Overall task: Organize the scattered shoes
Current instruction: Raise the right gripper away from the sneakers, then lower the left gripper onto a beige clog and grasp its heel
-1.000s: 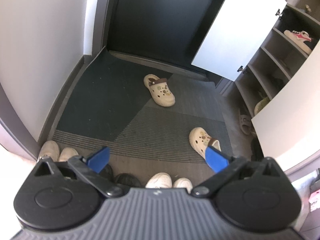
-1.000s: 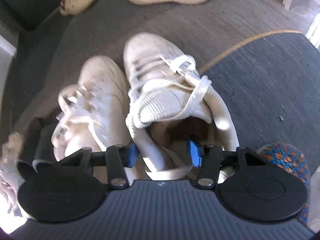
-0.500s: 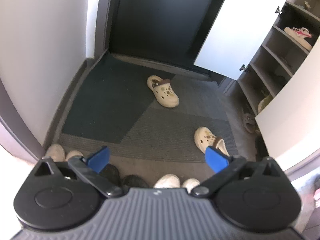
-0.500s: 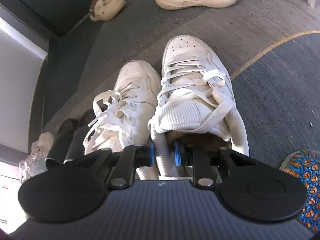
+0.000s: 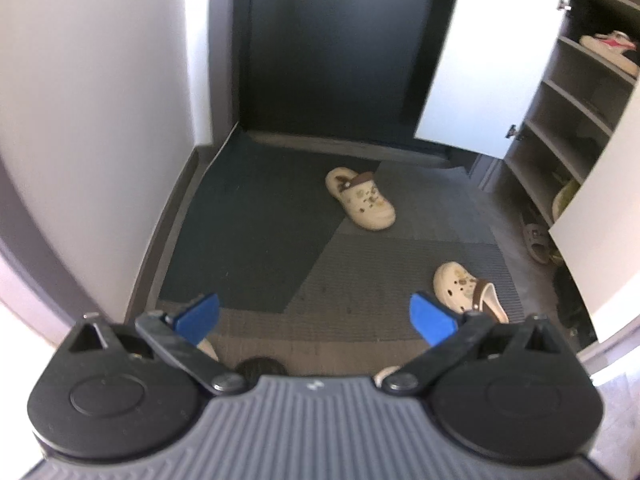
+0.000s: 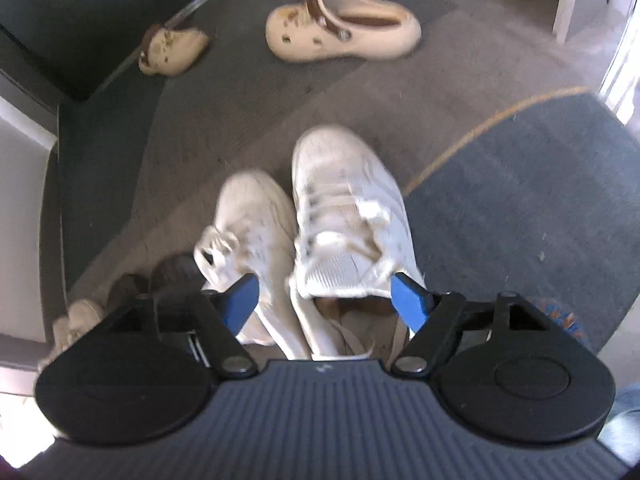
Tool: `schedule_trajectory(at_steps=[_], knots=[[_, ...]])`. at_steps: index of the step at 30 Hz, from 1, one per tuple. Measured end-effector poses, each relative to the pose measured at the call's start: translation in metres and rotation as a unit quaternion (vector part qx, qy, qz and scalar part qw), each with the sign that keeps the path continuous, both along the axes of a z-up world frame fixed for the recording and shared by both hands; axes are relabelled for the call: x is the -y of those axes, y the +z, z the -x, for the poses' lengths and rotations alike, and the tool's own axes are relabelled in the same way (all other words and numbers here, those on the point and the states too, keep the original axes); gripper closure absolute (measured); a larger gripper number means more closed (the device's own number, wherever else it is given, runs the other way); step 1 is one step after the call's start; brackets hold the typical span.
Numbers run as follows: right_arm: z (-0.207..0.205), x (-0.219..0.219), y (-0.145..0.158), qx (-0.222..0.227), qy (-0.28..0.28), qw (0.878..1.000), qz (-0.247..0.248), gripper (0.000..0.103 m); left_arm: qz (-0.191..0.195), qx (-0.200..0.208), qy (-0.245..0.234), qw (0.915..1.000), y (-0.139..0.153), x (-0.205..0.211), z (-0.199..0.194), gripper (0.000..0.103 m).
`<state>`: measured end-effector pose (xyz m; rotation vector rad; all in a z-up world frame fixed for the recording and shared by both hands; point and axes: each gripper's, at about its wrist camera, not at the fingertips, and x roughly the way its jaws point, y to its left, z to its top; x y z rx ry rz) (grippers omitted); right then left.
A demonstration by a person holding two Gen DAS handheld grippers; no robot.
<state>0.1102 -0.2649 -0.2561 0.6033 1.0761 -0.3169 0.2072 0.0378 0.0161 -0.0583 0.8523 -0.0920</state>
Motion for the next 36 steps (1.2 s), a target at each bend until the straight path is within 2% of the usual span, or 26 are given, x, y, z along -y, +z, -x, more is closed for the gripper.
schedule_trajectory(at_steps=[4, 6, 8, 10, 12, 14, 16, 18, 21, 22, 26, 28, 30, 32, 33, 34, 36], knots=[[-0.059, 0.011, 0.075, 0.021, 0.067, 0.996, 0.047, 0.027, -0.049, 0.056, -0.053, 0.9959, 0.002, 0.012, -0.003, 0.000], [-0.080, 0.015, 0.099, 0.030, 0.081, 0.994, 0.059, 0.026, -0.071, 0.077, -0.077, 0.9915, 0.002, 0.016, -0.008, 0.000], [-0.115, 0.025, 0.148, 0.073, 0.106, 0.989, 0.073, 0.023, -0.086, 0.096, -0.087, 0.9879, -0.001, 0.018, -0.021, 0.000], [-0.138, 0.028, 0.184, 0.117, 0.141, 0.979, 0.093, 0.022, -0.094, 0.104, -0.092, 0.9859, -0.004, 0.021, -0.028, 0.000], [-0.147, 0.024, 0.197, 0.132, 0.177, 0.969, 0.114, 0.021, -0.111, 0.117, -0.104, 0.9813, -0.014, 0.027, -0.043, 0.000], [-0.158, 0.016, 0.200, 0.143, 0.231, 0.949, 0.158, 0.021, -0.130, 0.130, -0.120, 0.9756, -0.026, 0.035, -0.060, 0.000], [-0.161, 0.015, 0.190, 0.153, 0.242, 0.946, 0.154, 0.021, -0.138, 0.148, -0.149, 0.9679, -0.052, 0.051, -0.089, 0.000], [-0.163, 0.013, 0.167, 0.171, 0.250, 0.944, 0.128, 0.021, -0.140, 0.162, -0.173, 0.9615, -0.073, 0.064, -0.112, 0.000], [-0.161, -0.011, 0.093, 0.190, 0.291, 0.934, 0.085, 0.021, -0.133, 0.181, -0.210, 0.9516, -0.122, 0.086, -0.153, 0.000], [-0.160, -0.019, 0.072, 0.188, 0.304, 0.931, 0.075, 0.021, -0.134, 0.185, -0.220, 0.9483, -0.155, 0.099, -0.184, 0.001], [-0.157, -0.045, 0.005, 0.171, 0.356, 0.918, 0.031, 0.021, -0.134, 0.185, -0.238, 0.9440, -0.228, 0.125, -0.260, 0.005], [-0.157, -0.055, -0.022, 0.137, 0.386, 0.912, 0.017, 0.021, -0.128, 0.187, -0.230, 0.9466, -0.268, 0.134, -0.304, 0.005], [-0.156, -0.058, -0.044, 0.096, 0.410, 0.907, -0.010, 0.021, -0.124, 0.178, -0.227, 0.9495, -0.293, 0.135, -0.331, 0.005], [-0.150, -0.054, -0.051, 0.081, 0.410, 0.908, -0.028, 0.021, -0.134, 0.174, -0.241, 0.9451, -0.314, 0.140, -0.359, 0.005], [-0.148, -0.048, -0.056, 0.074, 0.395, 0.915, -0.032, 0.021, -0.144, 0.178, -0.250, 0.9407, -0.324, 0.144, -0.374, 0.005], [-0.147, -0.043, -0.059, 0.069, 0.370, 0.926, -0.037, 0.021, -0.151, 0.178, -0.253, 0.9389, -0.331, 0.148, -0.389, 0.005], [-0.147, -0.035, -0.062, 0.060, 0.340, 0.937, -0.053, 0.021, -0.160, 0.174, -0.256, 0.9375, -0.345, 0.154, -0.417, 0.005]])
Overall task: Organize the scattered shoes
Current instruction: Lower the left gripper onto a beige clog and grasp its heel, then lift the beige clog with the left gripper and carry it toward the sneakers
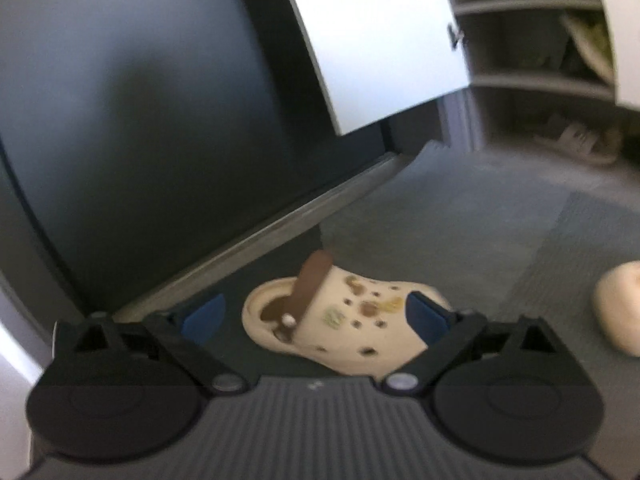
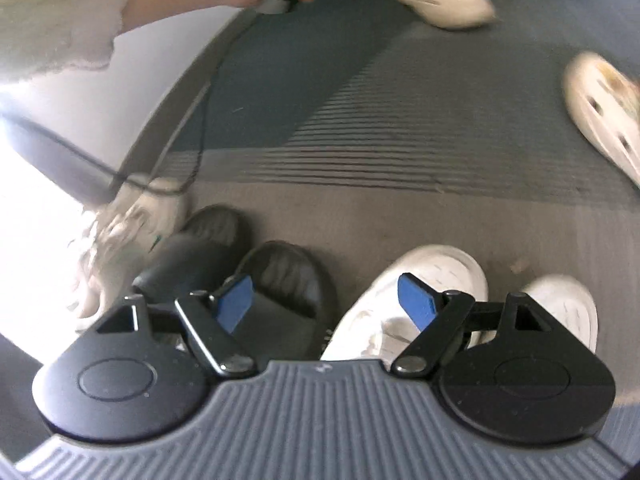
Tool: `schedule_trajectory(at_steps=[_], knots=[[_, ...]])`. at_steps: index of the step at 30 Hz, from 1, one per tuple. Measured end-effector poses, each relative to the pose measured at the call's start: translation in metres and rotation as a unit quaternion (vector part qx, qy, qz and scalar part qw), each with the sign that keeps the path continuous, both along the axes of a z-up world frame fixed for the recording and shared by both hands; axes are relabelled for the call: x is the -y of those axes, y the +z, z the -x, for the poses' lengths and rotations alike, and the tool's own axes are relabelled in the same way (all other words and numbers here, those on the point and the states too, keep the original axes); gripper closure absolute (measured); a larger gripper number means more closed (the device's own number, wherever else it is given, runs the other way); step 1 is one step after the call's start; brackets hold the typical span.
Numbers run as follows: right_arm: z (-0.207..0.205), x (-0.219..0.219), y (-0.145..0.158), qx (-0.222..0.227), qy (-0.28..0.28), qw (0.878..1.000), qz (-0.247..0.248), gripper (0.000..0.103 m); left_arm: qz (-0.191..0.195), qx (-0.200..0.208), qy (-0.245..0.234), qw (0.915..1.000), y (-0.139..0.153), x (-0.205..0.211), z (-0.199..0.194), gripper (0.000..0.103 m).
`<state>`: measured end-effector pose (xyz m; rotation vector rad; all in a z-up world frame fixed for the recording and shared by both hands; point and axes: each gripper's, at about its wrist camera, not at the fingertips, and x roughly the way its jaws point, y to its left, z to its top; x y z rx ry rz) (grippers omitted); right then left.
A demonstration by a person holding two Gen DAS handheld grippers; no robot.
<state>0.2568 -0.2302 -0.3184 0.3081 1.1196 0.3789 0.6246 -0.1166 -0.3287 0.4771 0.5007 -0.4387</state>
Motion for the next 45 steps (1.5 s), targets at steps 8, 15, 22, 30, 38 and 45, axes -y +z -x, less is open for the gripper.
schedule_trajectory(at_steps=[8, 15, 22, 30, 38, 45], knots=[[0.019, 0.027, -0.013, -0.034, -0.070, 0.997, 0.020, 0.021, 0.039, -0.008, 0.030, 0.9987, -0.028, 0.012, -0.080, 0.014], [0.036, 0.052, -0.006, -0.027, -0.121, 0.991, 0.053, 0.021, -0.003, -0.031, -0.014, 0.9994, -0.047, 0.018, -0.093, 0.018], [0.051, 0.069, -0.013, -0.031, -0.159, 0.983, 0.086, 0.021, 0.018, -0.085, -0.012, 0.9961, -0.060, 0.011, -0.109, 0.057], [0.053, 0.081, -0.010, -0.026, -0.176, 0.980, 0.089, 0.021, 0.058, -0.067, 0.012, 0.9960, -0.049, 0.001, -0.093, 0.072], [0.033, 0.073, -0.010, 0.007, -0.147, 0.987, 0.061, 0.021, 0.089, -0.080, 0.043, 0.9918, -0.006, -0.029, -0.050, 0.078], [0.021, 0.052, -0.002, 0.045, -0.125, 0.991, 0.017, 0.021, 0.100, -0.108, 0.059, 0.9873, 0.036, -0.061, 0.019, 0.078]])
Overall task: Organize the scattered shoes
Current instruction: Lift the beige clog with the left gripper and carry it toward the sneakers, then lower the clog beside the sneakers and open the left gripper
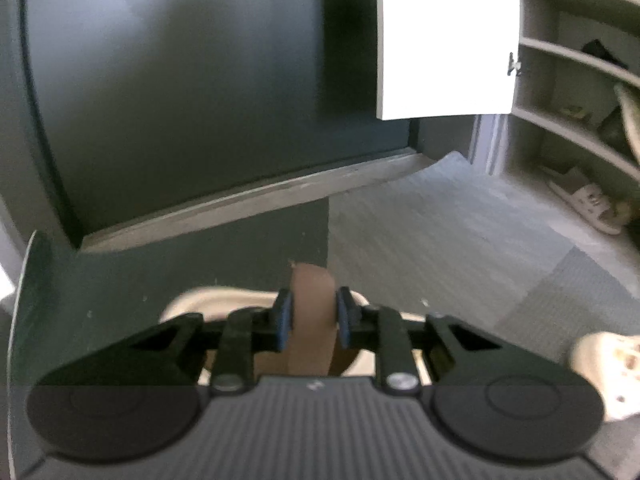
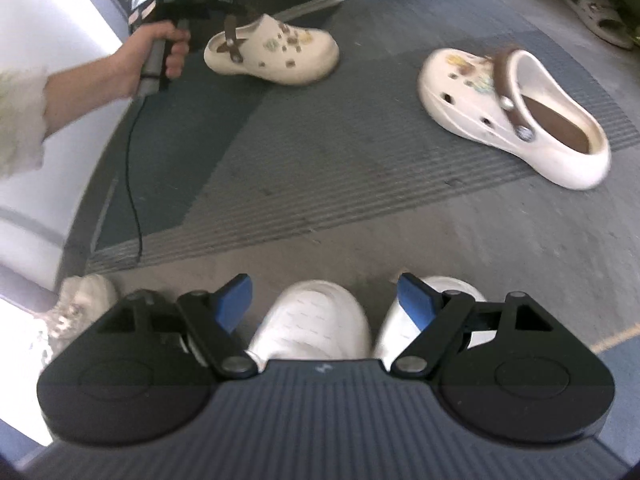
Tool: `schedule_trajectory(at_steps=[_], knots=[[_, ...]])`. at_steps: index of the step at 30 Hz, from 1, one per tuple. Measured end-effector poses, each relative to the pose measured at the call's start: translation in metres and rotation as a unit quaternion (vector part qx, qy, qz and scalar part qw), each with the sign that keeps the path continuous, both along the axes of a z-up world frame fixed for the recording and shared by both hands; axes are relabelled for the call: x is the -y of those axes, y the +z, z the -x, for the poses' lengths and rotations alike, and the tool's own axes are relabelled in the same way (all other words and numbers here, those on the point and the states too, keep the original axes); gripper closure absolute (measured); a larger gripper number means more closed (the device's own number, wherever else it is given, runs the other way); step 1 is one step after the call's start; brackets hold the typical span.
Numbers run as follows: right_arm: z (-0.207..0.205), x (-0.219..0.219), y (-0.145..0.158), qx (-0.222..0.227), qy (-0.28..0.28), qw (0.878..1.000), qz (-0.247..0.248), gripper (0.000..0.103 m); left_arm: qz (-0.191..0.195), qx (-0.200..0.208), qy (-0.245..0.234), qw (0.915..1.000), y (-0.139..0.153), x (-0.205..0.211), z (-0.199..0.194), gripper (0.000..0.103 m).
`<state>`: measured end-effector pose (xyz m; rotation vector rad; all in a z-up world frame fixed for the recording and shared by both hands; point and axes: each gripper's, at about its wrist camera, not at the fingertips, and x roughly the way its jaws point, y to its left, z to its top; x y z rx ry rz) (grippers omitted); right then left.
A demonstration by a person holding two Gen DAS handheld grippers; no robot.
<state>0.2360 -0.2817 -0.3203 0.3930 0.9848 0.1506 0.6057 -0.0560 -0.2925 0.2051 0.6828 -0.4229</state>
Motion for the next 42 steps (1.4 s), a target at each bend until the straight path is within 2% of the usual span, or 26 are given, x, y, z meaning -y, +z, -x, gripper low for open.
schedule_trajectory(at_steps=[5, 9, 11, 12, 15, 17, 19, 23, 25, 27, 28, 29, 32, 36, 39, 41, 42], knots=[[0.014, -0.023, 0.020, 0.033, 0.046, 0.998, -0.001, 0.021, -0.003, -0.027, 0.002, 0.9996, 0.024, -0.011, 0.051, 0.078], [0.036, -0.033, 0.047, 0.078, 0.067, 0.995, 0.014, 0.021, 0.003, -0.055, 0.024, 0.9982, 0.045, -0.024, 0.104, 0.078], [0.044, -0.034, 0.055, 0.090, 0.060, 0.994, 0.008, 0.021, 0.000, -0.073, 0.028, 0.9969, 0.046, -0.028, 0.128, 0.078], [0.047, -0.034, 0.056, 0.093, 0.055, 0.994, 0.001, 0.021, -0.012, -0.086, 0.023, 0.9960, 0.042, -0.028, 0.141, 0.078], [0.057, -0.033, 0.052, 0.081, 0.033, 0.996, -0.030, 0.021, -0.031, -0.073, 0.016, 0.9967, 0.031, -0.029, 0.161, 0.078], [0.060, -0.033, 0.051, 0.079, 0.031, 0.996, -0.027, 0.021, -0.040, -0.067, 0.021, 0.9968, 0.019, -0.032, 0.166, 0.079], [0.063, -0.028, 0.051, 0.083, 0.019, 0.996, -0.024, 0.021, -0.048, -0.082, 0.023, 0.9952, 0.000, -0.039, 0.164, 0.080], [0.061, -0.020, 0.044, 0.064, -0.005, 0.997, -0.038, 0.021, -0.112, -0.093, 0.031, 0.9889, -0.033, -0.042, 0.159, 0.079], [0.060, -0.019, 0.041, 0.063, -0.011, 0.997, -0.037, 0.021, -0.096, -0.086, 0.024, 0.9913, -0.034, -0.042, 0.160, 0.082], [0.058, -0.015, 0.035, 0.056, -0.022, 0.997, -0.038, 0.021, -0.088, -0.083, 0.019, 0.9925, -0.033, -0.039, 0.161, 0.079], [0.057, -0.015, 0.033, 0.053, -0.023, 0.998, -0.038, 0.021, -0.085, -0.087, 0.021, 0.9923, -0.033, -0.038, 0.164, 0.069], [0.058, -0.016, 0.032, 0.052, -0.023, 0.998, -0.038, 0.021, -0.081, -0.094, 0.024, 0.9920, -0.034, -0.038, 0.167, 0.052], [0.060, -0.021, 0.029, 0.056, -0.020, 0.997, -0.050, 0.021, -0.062, -0.118, 0.035, 0.9904, -0.033, -0.040, 0.178, 0.028], [0.057, -0.027, 0.029, 0.061, -0.039, 0.995, -0.073, 0.021, -0.012, -0.114, 0.064, 0.9914, -0.013, -0.059, 0.203, 0.023], [0.052, -0.032, 0.034, 0.071, -0.054, 0.992, -0.088, 0.021, 0.059, -0.105, 0.126, 0.9848, 0.007, -0.091, 0.233, 0.015], [0.048, -0.035, 0.036, 0.075, -0.062, 0.991, -0.091, 0.021, 0.116, -0.095, 0.169, 0.9742, 0.021, -0.117, 0.260, 0.010], [0.044, -0.038, 0.035, 0.074, -0.060, 0.991, -0.089, 0.021, 0.128, -0.082, 0.194, 0.9691, 0.026, -0.128, 0.277, 0.009]])
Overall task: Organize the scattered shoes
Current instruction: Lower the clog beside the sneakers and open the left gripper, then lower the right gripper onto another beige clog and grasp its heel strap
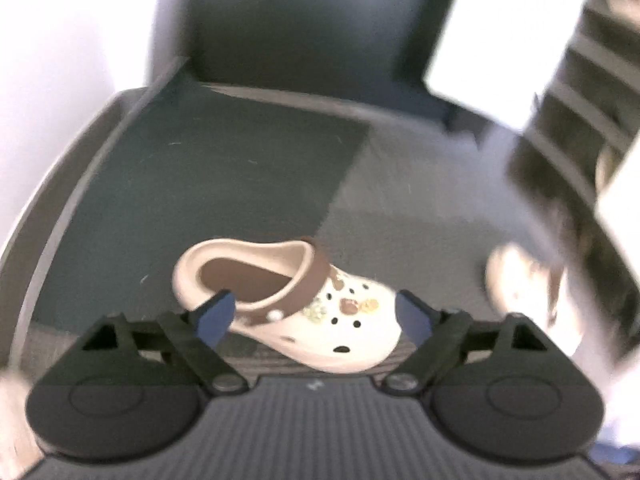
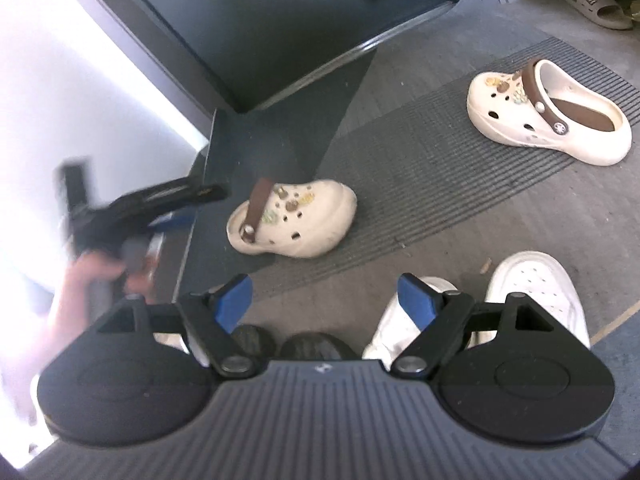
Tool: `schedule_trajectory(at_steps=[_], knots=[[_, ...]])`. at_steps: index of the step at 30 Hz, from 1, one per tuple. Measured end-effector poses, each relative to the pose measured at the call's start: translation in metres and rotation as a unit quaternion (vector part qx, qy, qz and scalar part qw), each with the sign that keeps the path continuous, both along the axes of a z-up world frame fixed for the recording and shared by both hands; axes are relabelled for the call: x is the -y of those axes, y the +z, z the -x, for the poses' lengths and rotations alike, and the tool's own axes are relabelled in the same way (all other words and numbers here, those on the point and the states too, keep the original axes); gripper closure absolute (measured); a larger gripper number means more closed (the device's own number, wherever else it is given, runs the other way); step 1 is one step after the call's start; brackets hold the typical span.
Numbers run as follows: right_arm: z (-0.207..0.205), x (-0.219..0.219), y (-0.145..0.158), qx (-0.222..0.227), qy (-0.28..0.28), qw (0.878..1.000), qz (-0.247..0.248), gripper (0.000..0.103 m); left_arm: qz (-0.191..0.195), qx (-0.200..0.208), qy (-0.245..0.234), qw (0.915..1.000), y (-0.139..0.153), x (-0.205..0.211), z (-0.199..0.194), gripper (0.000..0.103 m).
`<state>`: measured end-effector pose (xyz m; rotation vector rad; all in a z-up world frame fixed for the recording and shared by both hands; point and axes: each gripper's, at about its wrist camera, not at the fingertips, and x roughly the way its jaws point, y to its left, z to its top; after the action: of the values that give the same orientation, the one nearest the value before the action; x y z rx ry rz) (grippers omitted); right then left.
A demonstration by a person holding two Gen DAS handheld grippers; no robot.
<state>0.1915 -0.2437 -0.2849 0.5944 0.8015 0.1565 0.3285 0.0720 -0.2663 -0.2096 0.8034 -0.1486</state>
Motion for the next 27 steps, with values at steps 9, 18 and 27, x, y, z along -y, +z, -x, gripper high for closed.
schedule_trajectory(at_steps=[9, 18, 27], knots=[[-0.081, -0.061, 0.023, -0.053, 0.087, 0.992, 0.069, 0.021, -0.035, 0.015, 0.136, 0.9899, 0.001, -0.087, 0.090, 0.000], [-0.251, -0.171, 0.028, -0.105, 0.095, 0.978, 0.155, 0.022, -0.022, -0.023, 0.160, 0.9866, -0.028, -0.112, 0.111, 0.001], [-0.316, -0.192, -0.048, -0.193, 0.007, 0.962, 0.194, 0.022, -0.022, -0.032, 0.183, 0.9824, -0.029, -0.137, 0.113, 0.003]])
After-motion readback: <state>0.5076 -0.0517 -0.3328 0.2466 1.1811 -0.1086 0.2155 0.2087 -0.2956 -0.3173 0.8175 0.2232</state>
